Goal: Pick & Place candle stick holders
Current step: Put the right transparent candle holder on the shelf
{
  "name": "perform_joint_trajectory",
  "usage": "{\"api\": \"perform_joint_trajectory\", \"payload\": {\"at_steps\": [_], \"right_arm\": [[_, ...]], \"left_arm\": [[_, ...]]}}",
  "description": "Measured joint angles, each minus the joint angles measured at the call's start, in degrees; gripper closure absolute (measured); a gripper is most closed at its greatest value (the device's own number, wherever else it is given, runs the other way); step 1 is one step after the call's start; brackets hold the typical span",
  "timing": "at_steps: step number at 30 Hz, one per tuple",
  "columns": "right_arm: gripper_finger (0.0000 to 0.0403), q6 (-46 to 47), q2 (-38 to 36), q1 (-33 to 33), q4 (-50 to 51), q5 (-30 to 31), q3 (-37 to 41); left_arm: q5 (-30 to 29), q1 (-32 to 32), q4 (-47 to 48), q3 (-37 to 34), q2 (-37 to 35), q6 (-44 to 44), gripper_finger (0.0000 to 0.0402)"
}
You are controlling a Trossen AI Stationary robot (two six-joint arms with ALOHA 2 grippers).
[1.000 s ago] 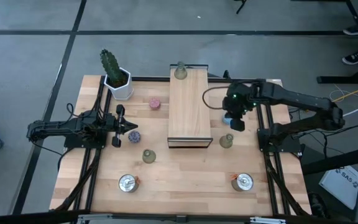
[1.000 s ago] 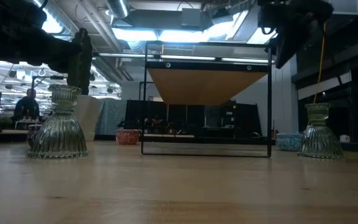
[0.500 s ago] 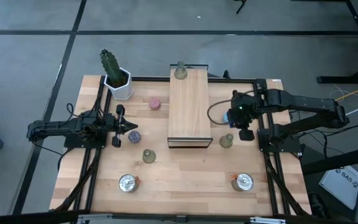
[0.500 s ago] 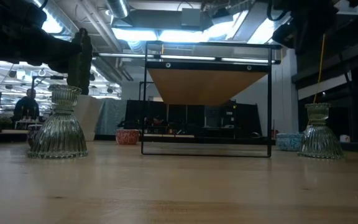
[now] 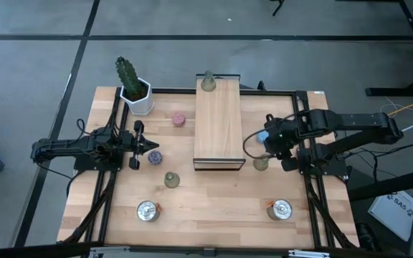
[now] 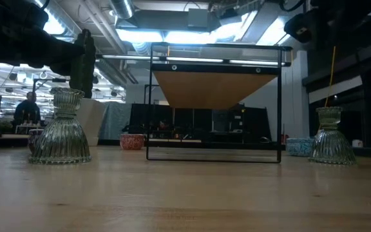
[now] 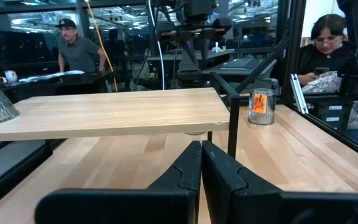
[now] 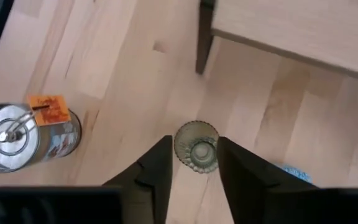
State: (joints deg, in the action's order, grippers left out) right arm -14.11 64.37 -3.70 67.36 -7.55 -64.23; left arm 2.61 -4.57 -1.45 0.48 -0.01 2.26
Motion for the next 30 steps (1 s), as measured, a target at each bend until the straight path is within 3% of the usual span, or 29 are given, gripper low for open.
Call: {"api": "perform_joint_trajectory", "payload": {"at_steps": [12,19,30], "right_arm": [[0.02,3.1,0.0,-1.4,-2.6,0.7,6.9],[0.0162,5.4,0.0,-1.3,-4.6,6.1,9.9],[0.0104,9.3,0.0,-1.3,-6.0,6.1,13.0]], "left_arm": [[0.0,0.0,0.0,0.0,0.0,0.0,0.0395],[0.0,0.0,0.0,0.0,0.0,0.0,0.0395],[0.0,0.0,0.0,0.0,0.0,0.0,0.0395]]}}
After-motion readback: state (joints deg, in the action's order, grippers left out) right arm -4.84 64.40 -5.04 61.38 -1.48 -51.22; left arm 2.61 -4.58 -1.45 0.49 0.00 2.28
